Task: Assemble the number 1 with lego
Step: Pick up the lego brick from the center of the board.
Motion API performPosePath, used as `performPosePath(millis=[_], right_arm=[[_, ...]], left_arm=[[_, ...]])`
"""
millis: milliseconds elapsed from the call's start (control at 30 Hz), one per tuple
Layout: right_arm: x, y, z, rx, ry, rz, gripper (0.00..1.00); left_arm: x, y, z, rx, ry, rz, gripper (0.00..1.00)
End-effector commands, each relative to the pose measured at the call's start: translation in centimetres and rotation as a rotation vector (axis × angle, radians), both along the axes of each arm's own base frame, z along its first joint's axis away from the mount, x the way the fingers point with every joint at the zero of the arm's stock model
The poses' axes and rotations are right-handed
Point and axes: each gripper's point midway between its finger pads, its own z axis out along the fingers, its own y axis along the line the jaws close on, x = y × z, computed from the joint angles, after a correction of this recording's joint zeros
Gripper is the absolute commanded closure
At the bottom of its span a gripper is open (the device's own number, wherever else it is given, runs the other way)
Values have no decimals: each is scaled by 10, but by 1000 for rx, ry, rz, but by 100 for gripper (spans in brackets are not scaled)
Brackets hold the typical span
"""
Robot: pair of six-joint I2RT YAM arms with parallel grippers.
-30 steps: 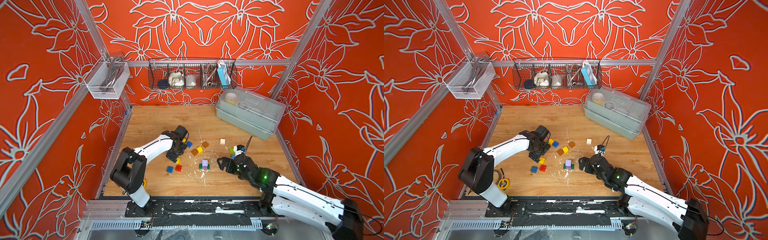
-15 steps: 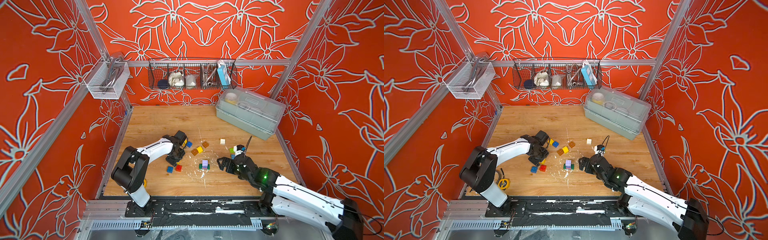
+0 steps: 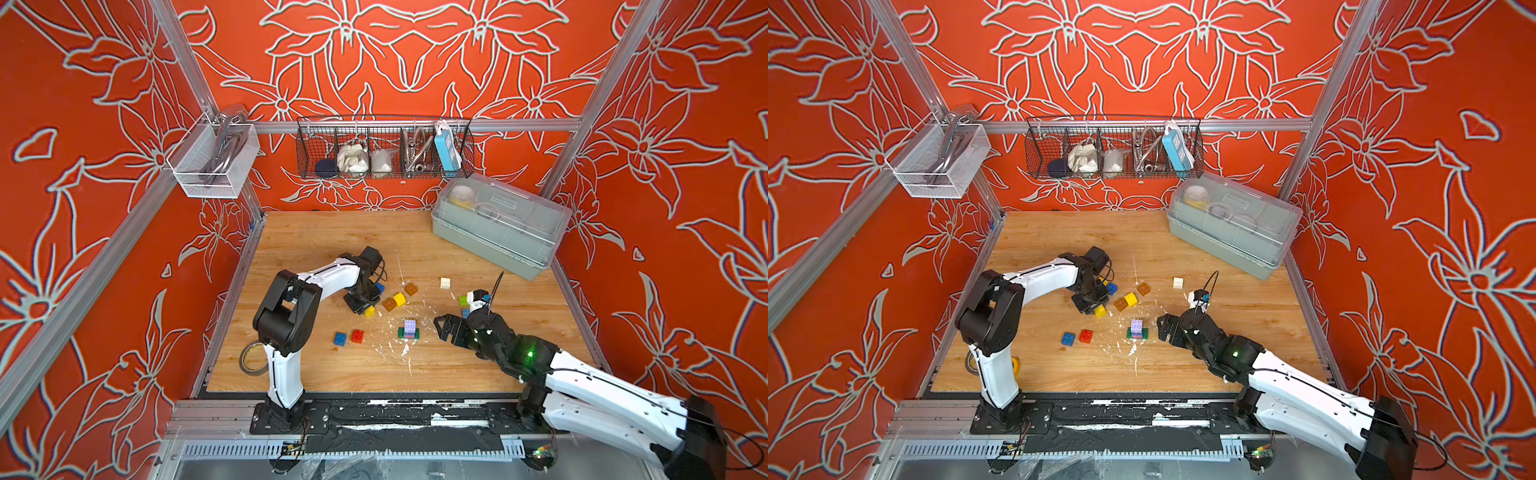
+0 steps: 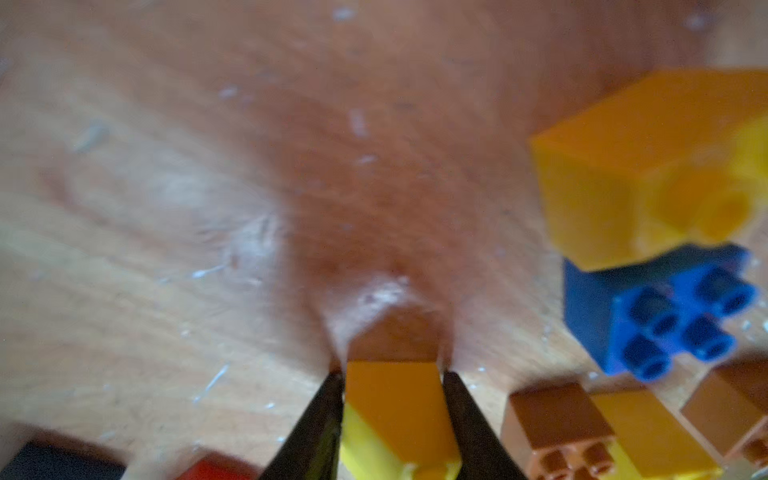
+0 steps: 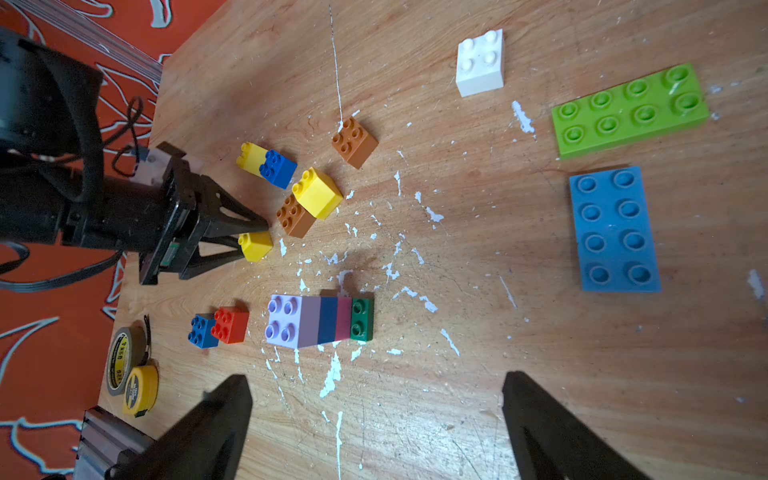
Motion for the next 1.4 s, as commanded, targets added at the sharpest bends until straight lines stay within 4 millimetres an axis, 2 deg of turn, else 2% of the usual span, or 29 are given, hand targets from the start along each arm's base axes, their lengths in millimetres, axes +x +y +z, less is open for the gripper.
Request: performPosePath(millis=[0, 233, 433, 733, 1033, 1367], right_arm=[[4, 3, 11, 21, -21, -4, 1], [4, 3, 10, 20, -17, -4, 1], [3, 3, 9, 23, -16, -3, 1], [1, 1, 8, 26, -9, -6, 1], [0, 0, 9, 34, -10, -8, 1], [0, 0, 9, 35, -9, -6, 1]], left_arm=[[-22, -5, -4, 27, 72, -198, 64], [-41, -12, 7, 95, 96, -384, 69], [-61, -15, 16, 159, 110, -482, 66], [-69, -16, 13, 136, 112, -465, 46], [-67, -22, 24, 109, 68, -430, 46], [-72, -21, 18, 106, 70, -356, 45]])
